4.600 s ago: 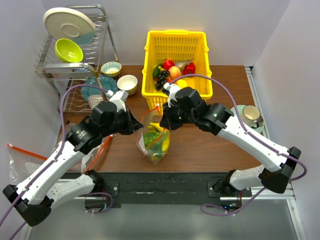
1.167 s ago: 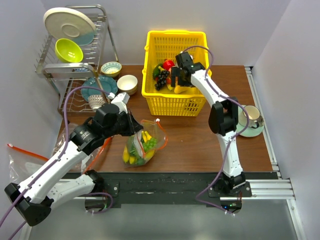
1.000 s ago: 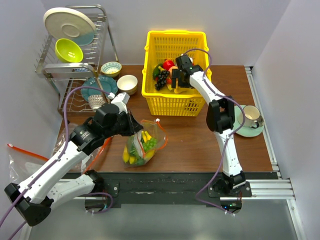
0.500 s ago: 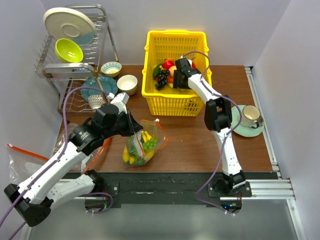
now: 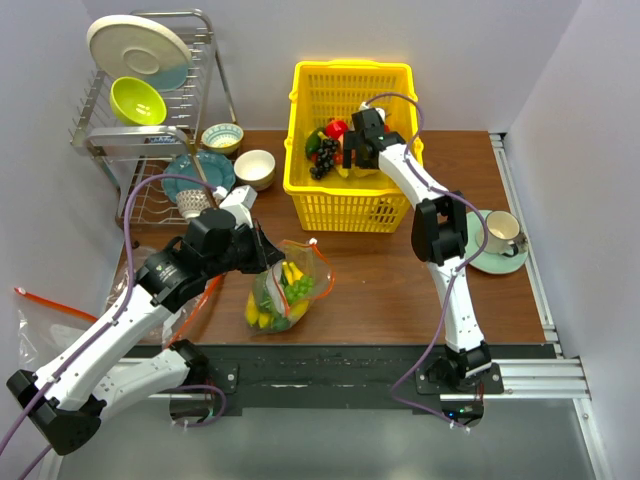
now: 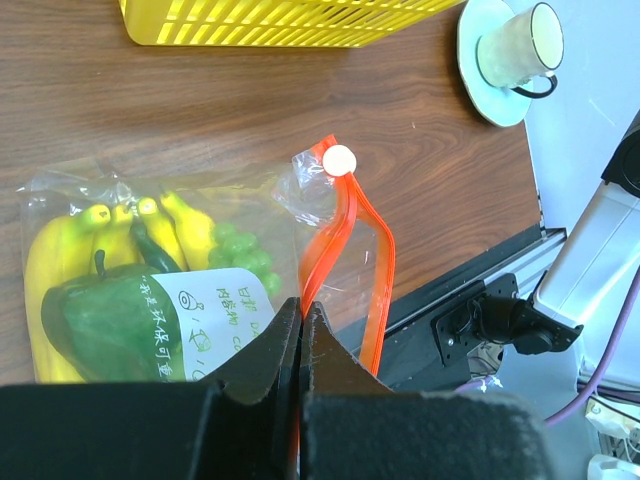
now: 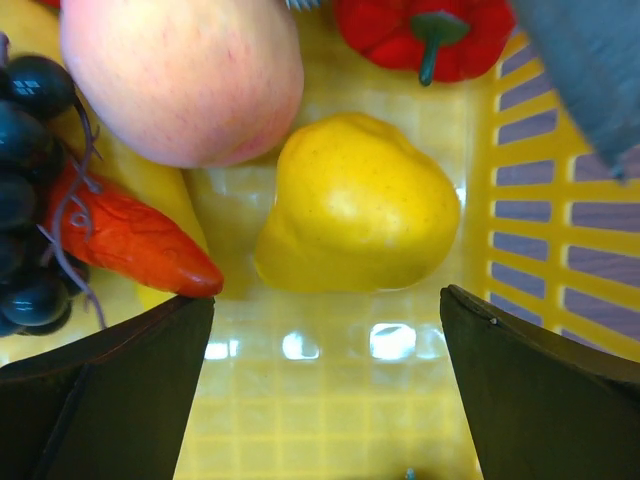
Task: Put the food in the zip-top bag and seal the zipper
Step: Pick up the fake fruit from the bin.
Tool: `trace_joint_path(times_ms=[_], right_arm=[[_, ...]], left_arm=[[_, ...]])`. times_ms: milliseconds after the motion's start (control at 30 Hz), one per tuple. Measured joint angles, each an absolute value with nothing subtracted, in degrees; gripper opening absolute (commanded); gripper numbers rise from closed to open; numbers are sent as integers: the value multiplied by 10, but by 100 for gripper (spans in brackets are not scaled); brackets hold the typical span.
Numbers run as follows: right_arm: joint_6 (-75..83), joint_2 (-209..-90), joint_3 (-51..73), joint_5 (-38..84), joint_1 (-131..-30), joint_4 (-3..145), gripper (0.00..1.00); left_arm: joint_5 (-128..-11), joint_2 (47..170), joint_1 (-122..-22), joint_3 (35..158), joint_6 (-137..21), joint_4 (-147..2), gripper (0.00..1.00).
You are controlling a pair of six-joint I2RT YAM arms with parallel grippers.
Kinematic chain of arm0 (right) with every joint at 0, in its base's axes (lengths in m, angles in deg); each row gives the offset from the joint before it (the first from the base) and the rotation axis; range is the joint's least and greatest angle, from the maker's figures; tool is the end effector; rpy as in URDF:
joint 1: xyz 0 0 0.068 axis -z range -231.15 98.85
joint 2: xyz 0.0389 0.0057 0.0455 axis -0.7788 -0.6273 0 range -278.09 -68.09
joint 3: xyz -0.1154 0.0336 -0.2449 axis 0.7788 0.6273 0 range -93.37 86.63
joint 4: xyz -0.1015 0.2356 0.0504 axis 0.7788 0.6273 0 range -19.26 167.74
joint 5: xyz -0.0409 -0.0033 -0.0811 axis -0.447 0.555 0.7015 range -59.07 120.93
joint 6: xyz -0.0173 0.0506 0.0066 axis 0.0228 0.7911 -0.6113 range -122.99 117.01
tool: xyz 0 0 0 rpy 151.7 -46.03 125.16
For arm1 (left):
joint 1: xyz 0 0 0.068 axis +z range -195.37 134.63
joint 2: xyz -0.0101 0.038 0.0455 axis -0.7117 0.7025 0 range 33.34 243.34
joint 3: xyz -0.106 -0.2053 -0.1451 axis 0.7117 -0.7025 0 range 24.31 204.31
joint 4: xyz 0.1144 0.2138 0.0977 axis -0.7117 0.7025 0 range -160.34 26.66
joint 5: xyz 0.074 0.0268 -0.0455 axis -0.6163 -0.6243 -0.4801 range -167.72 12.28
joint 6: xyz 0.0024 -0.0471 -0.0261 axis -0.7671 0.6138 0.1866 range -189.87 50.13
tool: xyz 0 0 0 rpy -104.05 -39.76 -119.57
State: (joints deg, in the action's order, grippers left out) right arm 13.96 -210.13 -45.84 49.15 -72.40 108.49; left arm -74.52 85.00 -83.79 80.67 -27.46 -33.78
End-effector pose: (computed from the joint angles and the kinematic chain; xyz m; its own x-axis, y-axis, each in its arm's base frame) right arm 0.5193 0.1898 0.2150 -0.6983 0.0255 -0.7153 0.0595 0.9980 -0.0224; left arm 0.1465 -0.1186 0.3426 -0.7488 -0.2655 -0.6073 0.2066 0.7771 -0.5946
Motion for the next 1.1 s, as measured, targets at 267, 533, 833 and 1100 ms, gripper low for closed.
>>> trace_joint_path(times_ms=[267,533,833,1100], right_arm=[[138,-2119,-473,526,-724,1051,98],[140,-2159,-478,528,-721,1045,92],[144,-2146,-448,524,-718,1017,59],[138,-2094,-372,509,-718,1002,46]], left_arm=[[-746,850,-838,807,-275,-334,0],[-746,856,-838,807,-275,-333,0],[-746,874,-838,808,-275,-334,0],[-752,873,-838,810,-274,-333,0]])
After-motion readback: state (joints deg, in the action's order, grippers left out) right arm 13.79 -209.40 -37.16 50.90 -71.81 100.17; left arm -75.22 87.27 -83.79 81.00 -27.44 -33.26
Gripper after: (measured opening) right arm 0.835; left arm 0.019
